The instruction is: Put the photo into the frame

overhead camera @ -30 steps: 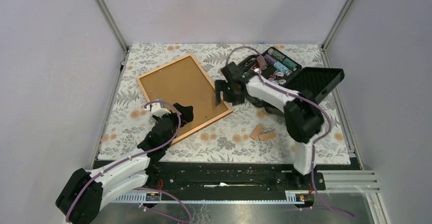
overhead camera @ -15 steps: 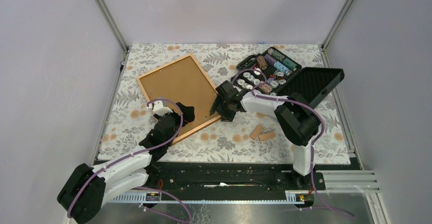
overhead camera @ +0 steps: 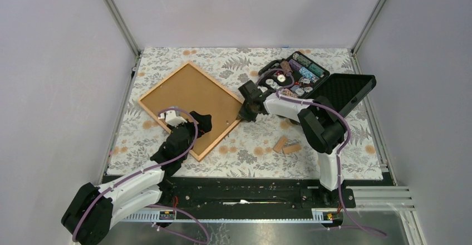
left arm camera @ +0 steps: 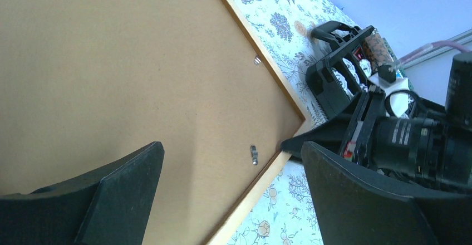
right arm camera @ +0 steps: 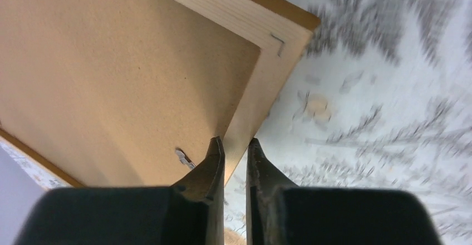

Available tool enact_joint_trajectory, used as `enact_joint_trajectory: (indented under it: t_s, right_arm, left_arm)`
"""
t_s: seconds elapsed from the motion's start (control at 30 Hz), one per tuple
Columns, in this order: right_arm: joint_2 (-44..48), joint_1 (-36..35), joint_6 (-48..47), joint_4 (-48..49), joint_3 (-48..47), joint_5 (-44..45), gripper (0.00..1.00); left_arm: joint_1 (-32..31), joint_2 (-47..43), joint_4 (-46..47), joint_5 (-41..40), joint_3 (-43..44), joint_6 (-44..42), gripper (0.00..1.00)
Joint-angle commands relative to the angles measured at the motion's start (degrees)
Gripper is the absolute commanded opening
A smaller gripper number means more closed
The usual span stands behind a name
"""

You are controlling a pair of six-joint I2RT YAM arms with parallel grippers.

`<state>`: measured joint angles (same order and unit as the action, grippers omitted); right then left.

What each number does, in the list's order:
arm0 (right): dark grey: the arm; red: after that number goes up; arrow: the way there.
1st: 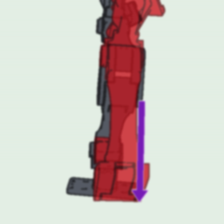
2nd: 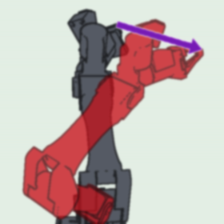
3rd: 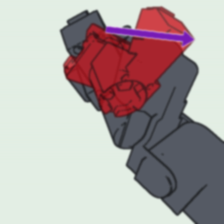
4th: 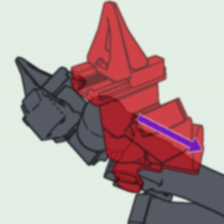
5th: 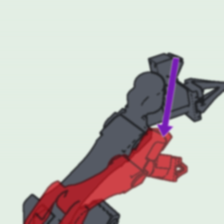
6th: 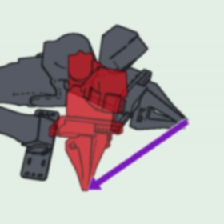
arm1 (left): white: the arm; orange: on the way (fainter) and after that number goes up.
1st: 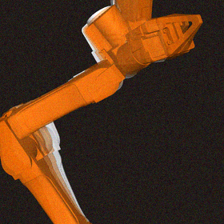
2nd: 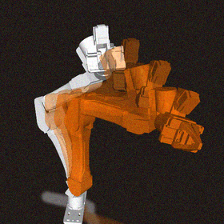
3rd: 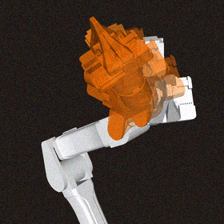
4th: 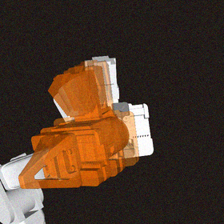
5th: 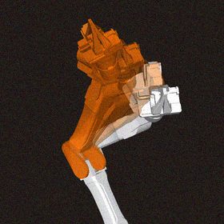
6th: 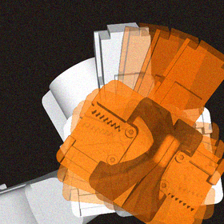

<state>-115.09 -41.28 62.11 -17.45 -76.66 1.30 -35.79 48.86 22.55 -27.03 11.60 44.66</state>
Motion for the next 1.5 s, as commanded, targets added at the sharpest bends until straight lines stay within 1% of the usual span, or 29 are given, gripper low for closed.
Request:
enact_joint_trajectory:
  t_s: [0.0,0.07,0.13,0.27,0.37,0.43,0.5,0.57,0.63,0.73,0.8,0.9,1.03,1.1,1.17,1.23,1.43,1.47]
  right_arm:
    - [-3.26,2.63,-18.71,-5.65,-3.71,-0.63,0.05]
    - [-3.49,2.9,-22.96,-7.03,-4.97,0.68,0.06]
    - [-4.61,3.46,-26.34,-8.97,-7.19,0.78,0.21]
    - [-6.7,4.09,-31.29,-14.68,-14.78,2.85,0.31]
    - [-6.69,4.04,-33.27,-18.9,-19.47,3.1,0.44]
    - [-5.28,3.94,-34.17,-19.13,-19.27,1.66,0.57]
    - [-4.13,3.6,-34.94,-18.58,-17.81,-0.21,0.67]
    - [-4.31,2.99,-35.53,-18.23,-16.74,-1.15,0.72]
    - [-5.33,2.2,-36.17,-18.64,-16.7,-2.93,0.72]
    - [-6.86,0.92,-36.66,-18.93,-17.42,-2.67,0.73]
    - [-7.36,0.26,-36.71,-18.87,-18.0,-3.3,0.76]
    - [-7.53,-0.23,-35.99,-17.8,-17.79,-4.87,0.78]
    - [-8.78,-1.62,-35.0,-18.16,-18.5,-3.75,0.78]
    - [-9.89,-2.0,-34.19,-19.16,-19.36,-2.09,0.76]
    - [-10.91,-2.06,-33.5,-19.53,-19.91,-1.6,0.69]
    - [-11.84,-2.09,-32.95,-19.55,-20.65,-1.59,0.66]
    - [-14.85,-2.06,-31.95,-21.27,-24.84,1.79,0.66]
    - [-15.1,-2.05,-31.7,-21.6,-25.04,2.12,0.63]
  left_arm:
    - [0.3,-0.45,2.06,-0.14,0.01,0.25,0.99]
    - [0.28,-0.33,2.11,-0.08,0.01,0.25,0.99]
    - [0.28,-0.19,2.07,-0.11,0.09,0.25,0.99]
    - [0.3,0.02,2.09,0.02,0.27,0.23,0.99]
    - [0.31,0.17,2.13,-0.02,0.35,0.12,0.99]
    - [0.31,0.31,2.06,0.04,0.36,0.14,0.99]
    - [0.37,0.42,2.02,0.02,0.5,0.16,0.99]
    - [0.37,0.51,1.98,0.03,0.53,0.16,0.99]
    - [0.37,0.64,1.98,0.03,0.62,0.16,0.99]
    - [0.37,1.0,1.89,0.12,0.87,0.08,0.99]
    - [0.37,1.17,1.89,0.03,0.96,0.07,0.99]
    - [0.38,1.33,1.8,-0.02,1.06,0.07,0.99]
    - [0.38,1.76,1.73,0.12,1.32,0.01,0.99]
    - [0.38,1.92,1.72,0.08,1.4,-0.02,0.99]
    - [0.37,1.91,1.71,0.13,1.43,-0.02,0.99]
    - [0.37,2.0,1.71,0.12,1.47,-0.02,0.99]
    - [0.45,1.78,1.79,0.17,1.33,-0.02,0.99]
    - [0.38,1.69,1.8,0.13,1.26,-0.02,0.99]
